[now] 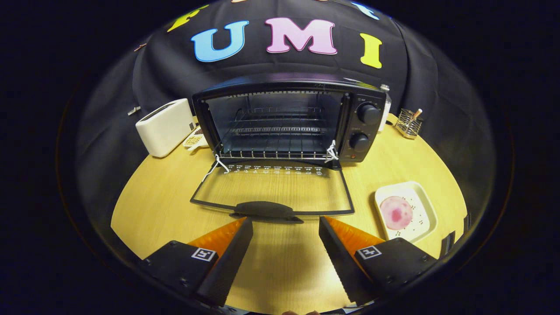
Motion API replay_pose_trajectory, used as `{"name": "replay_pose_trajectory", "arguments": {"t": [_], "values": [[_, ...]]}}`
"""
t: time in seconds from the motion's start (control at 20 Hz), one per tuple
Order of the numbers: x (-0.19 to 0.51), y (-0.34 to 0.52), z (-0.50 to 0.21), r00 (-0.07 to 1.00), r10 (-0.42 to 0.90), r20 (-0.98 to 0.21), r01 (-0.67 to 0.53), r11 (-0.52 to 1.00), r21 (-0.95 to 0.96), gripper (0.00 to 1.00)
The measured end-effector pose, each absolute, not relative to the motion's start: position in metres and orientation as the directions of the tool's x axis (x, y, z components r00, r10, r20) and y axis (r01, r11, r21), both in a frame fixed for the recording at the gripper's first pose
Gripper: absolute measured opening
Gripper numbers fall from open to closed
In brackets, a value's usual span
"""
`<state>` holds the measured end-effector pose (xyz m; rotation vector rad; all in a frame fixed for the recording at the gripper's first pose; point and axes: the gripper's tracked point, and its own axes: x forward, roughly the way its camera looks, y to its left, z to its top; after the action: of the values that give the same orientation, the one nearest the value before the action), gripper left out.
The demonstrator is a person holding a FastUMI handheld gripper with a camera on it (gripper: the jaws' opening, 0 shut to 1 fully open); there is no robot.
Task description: Open the toaster oven, put the food inside, and close the toaster oven door.
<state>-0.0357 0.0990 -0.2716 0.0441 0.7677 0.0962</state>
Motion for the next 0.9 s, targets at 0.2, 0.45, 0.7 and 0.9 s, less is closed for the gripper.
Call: {"name": "replay_pose_trajectory", "arguments": {"t": [0.2, 0.45, 0.7, 0.9], "values": [[-0.047, 0.066, -0.248, 0.699, 0.151, -0.699, -0.114, 0.989, 0.099, 1.00], [-0.051, -0.011, -0.223, 0.671, 0.152, -0.726, -0.146, 0.987, 0.072, 1.00], [-0.045, -0.096, -0.216, 0.634, 0.164, -0.756, -0.076, 0.986, 0.150, 1.00], [-0.036, -0.145, -0.233, 0.582, 0.194, -0.790, -0.028, 0.975, 0.219, 1.00]]}}
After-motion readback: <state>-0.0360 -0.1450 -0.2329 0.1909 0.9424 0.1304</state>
